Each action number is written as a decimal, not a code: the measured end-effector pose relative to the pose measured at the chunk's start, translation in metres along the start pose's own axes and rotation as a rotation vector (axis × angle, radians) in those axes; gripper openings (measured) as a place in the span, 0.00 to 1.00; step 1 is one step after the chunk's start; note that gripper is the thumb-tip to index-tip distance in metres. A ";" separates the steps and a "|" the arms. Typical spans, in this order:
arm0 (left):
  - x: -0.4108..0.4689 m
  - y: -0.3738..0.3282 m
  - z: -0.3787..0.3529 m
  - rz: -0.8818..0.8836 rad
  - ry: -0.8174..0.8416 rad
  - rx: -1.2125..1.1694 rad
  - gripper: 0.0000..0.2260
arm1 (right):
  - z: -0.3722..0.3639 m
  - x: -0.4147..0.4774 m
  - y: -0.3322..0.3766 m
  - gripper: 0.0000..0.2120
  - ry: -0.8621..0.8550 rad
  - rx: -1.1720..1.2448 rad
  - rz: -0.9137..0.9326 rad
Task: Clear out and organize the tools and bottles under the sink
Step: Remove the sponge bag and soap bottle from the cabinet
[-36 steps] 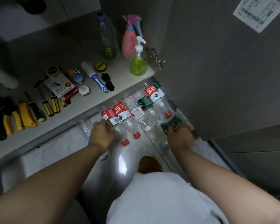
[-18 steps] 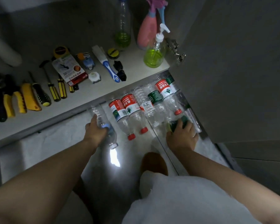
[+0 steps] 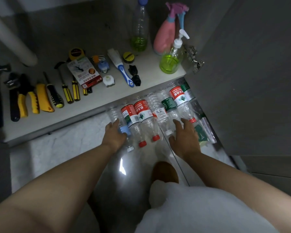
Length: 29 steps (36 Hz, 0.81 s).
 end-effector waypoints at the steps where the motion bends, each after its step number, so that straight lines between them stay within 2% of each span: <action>1: -0.001 -0.001 0.000 -0.003 -0.001 0.028 0.33 | 0.001 0.001 0.002 0.32 0.000 -0.010 0.016; 8: -0.013 -0.031 0.016 -0.073 0.106 0.229 0.29 | 0.013 0.008 0.017 0.32 0.030 -0.004 0.097; 12: -0.019 -0.076 0.036 -0.254 0.287 0.358 0.10 | 0.034 0.013 0.029 0.33 0.056 0.033 0.151; 16: -0.013 -0.124 0.071 -0.348 0.394 0.450 0.14 | 0.078 0.033 0.048 0.30 0.000 0.028 0.241; 21: 0.014 -0.165 0.110 -0.462 0.282 0.512 0.13 | 0.149 0.077 0.078 0.24 -0.195 0.003 0.223; 24: 0.030 -0.176 0.116 -0.551 0.226 0.521 0.13 | 0.186 0.106 0.096 0.28 -0.299 0.039 0.172; 29: 0.048 -0.182 0.103 -0.622 0.194 0.394 0.12 | 0.217 0.156 0.117 0.28 -0.308 0.128 0.078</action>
Point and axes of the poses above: each hand's wrist, its own x-axis towards the middle knuckle, its own z-axis out of the back of the hand, y = z × x, the point moved 4 cm from there along x, towards the middle knuckle, and after that the axes turned 11 degrees about -z, right-handed, at the moved point
